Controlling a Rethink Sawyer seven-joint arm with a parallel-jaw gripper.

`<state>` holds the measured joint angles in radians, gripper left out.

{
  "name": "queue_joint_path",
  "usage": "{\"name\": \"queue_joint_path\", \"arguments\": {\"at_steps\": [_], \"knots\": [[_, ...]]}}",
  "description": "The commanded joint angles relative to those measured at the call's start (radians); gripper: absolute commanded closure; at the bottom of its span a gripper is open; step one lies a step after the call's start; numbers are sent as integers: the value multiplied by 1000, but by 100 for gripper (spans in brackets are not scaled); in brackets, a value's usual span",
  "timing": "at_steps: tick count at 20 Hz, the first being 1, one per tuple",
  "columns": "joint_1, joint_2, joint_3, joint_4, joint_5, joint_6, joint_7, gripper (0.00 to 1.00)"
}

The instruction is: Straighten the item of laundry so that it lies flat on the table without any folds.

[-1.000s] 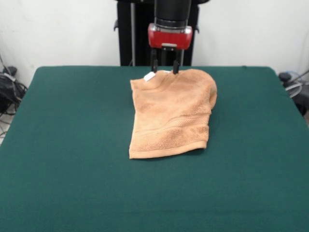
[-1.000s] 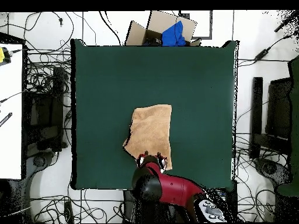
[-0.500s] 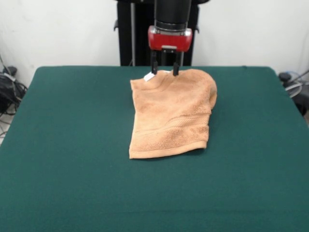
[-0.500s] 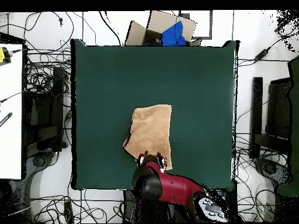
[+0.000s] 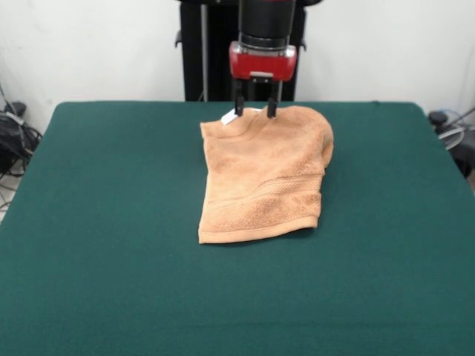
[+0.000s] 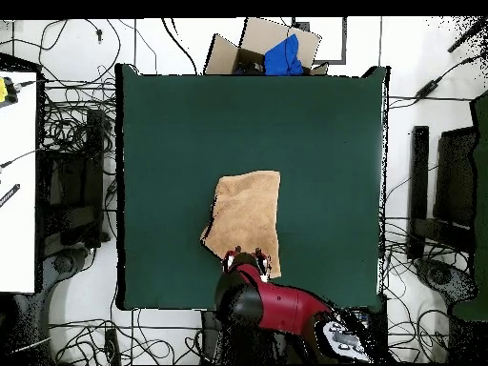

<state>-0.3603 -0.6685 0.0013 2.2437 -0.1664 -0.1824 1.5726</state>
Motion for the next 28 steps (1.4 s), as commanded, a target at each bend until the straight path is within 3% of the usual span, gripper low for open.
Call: {"name": "queue_joint_path", "arguments": {"at_steps": [1, 28], "knots": [[27, 90, 92, -77, 54, -95, 253, 0], [-22, 129, 93, -81, 8, -136, 218, 0]]}}
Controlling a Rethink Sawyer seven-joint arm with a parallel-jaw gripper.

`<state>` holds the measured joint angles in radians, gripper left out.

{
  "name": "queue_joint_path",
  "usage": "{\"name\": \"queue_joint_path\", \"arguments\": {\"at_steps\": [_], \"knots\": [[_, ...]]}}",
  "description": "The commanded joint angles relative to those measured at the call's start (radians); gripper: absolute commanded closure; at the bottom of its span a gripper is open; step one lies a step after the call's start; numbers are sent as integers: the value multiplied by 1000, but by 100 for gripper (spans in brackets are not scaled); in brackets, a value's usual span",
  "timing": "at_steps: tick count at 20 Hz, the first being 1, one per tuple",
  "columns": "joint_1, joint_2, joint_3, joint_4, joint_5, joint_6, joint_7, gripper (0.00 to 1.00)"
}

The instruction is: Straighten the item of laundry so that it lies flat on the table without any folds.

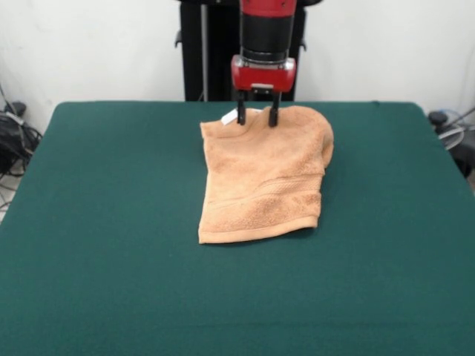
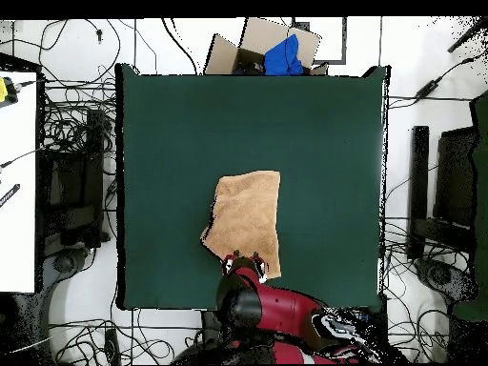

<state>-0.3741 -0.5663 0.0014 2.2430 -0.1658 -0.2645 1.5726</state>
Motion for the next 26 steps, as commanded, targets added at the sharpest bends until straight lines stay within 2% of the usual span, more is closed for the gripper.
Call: {"name": "queue_joint_path", "arguments": {"at_steps": [1, 18, 26], "knots": [[-10, 28, 93, -81, 6, -53, 216, 0], [-21, 16, 91, -102, 2, -19, 189, 0], [-36, -36, 88, -91, -8, 39, 161, 0]]}}
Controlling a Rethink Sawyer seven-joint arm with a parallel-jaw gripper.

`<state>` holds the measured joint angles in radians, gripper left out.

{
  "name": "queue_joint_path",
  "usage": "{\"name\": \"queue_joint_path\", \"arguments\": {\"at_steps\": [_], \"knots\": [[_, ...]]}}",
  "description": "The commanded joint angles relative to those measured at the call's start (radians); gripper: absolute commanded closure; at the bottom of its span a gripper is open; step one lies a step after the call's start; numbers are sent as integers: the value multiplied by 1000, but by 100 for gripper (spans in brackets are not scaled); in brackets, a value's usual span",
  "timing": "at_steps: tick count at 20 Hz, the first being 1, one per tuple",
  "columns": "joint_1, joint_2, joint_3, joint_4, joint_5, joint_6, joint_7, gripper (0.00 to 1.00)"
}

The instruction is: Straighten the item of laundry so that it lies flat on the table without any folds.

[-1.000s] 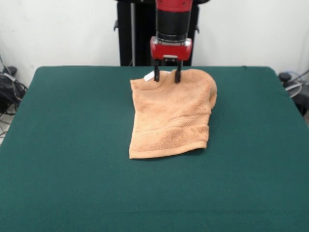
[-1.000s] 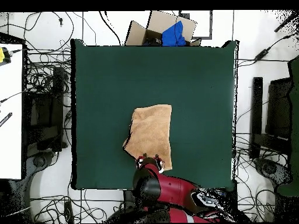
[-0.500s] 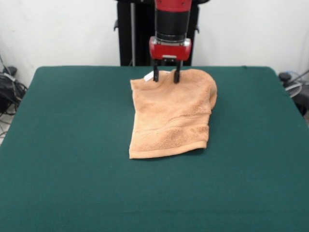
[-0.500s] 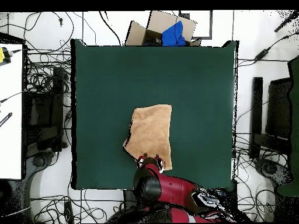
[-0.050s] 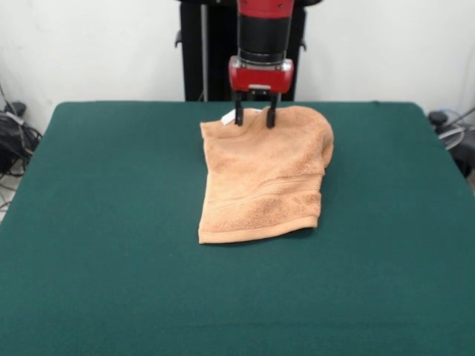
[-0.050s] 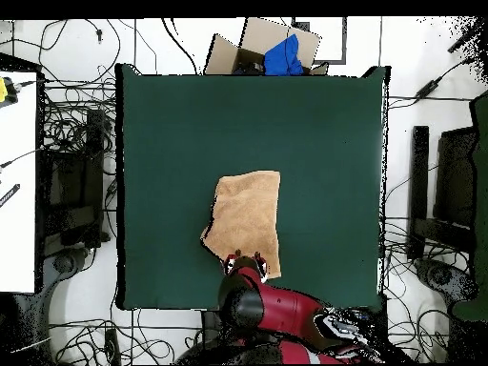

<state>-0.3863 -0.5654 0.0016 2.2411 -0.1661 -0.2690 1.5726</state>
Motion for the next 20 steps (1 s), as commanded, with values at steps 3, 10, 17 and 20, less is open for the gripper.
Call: {"name": "queue_joint_path", "arguments": {"at_steps": [3, 10, 17, 20], "knots": [[-30, -56, 88, -91, -13, 68, 147, 0], [-16, -71, 93, -93, -2, 90, 142, 0], [-7, -78, 79, -79, -1, 89, 147, 0], [-6, -82, 86, -73, 3, 89, 155, 0]]}}
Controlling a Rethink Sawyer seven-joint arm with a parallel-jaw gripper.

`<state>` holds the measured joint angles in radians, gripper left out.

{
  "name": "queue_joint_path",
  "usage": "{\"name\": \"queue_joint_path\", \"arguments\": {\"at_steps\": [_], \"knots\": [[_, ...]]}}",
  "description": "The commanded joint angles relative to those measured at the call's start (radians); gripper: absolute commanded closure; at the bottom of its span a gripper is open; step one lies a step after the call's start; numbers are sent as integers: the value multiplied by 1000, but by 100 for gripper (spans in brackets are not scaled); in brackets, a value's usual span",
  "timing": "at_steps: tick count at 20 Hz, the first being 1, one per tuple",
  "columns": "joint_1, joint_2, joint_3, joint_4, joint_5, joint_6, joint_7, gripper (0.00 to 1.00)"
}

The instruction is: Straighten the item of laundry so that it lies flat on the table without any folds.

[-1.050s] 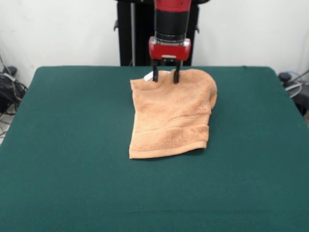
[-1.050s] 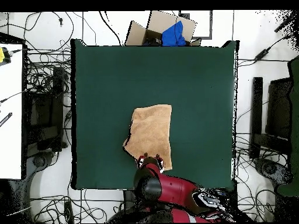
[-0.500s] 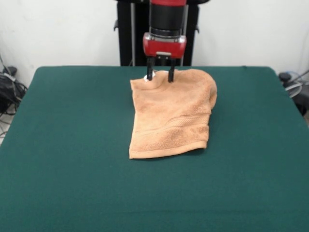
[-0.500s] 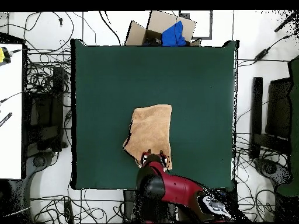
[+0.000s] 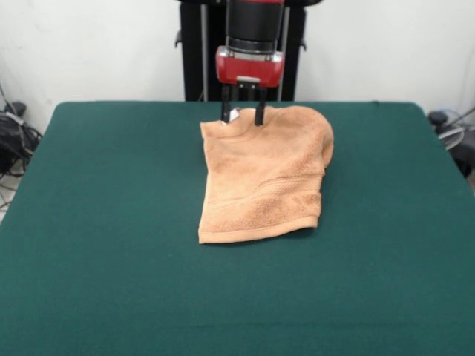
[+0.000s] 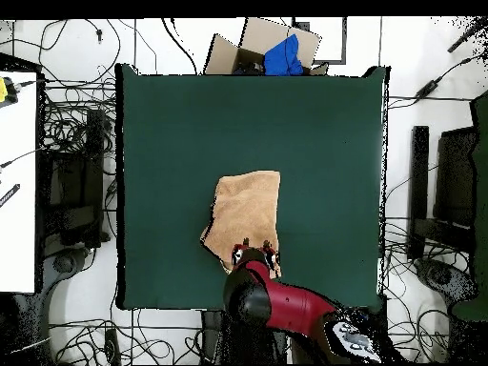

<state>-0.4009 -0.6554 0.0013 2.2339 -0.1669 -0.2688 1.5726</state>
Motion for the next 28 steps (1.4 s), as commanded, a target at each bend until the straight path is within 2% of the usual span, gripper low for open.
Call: {"name": "queue_joint_path", "arguments": {"at_steps": [1, 11, 16, 23, 28], "knots": [[9, 5, 88, -64, 5, 91, 156, 0], [5, 48, 87, -68, -2, 47, 169, 0], [48, 64, 62, -64, 25, 20, 188, 0], [77, 27, 53, -43, 39, 44, 195, 0], [70, 77, 57, -49, 20, 11, 198, 0]]}}
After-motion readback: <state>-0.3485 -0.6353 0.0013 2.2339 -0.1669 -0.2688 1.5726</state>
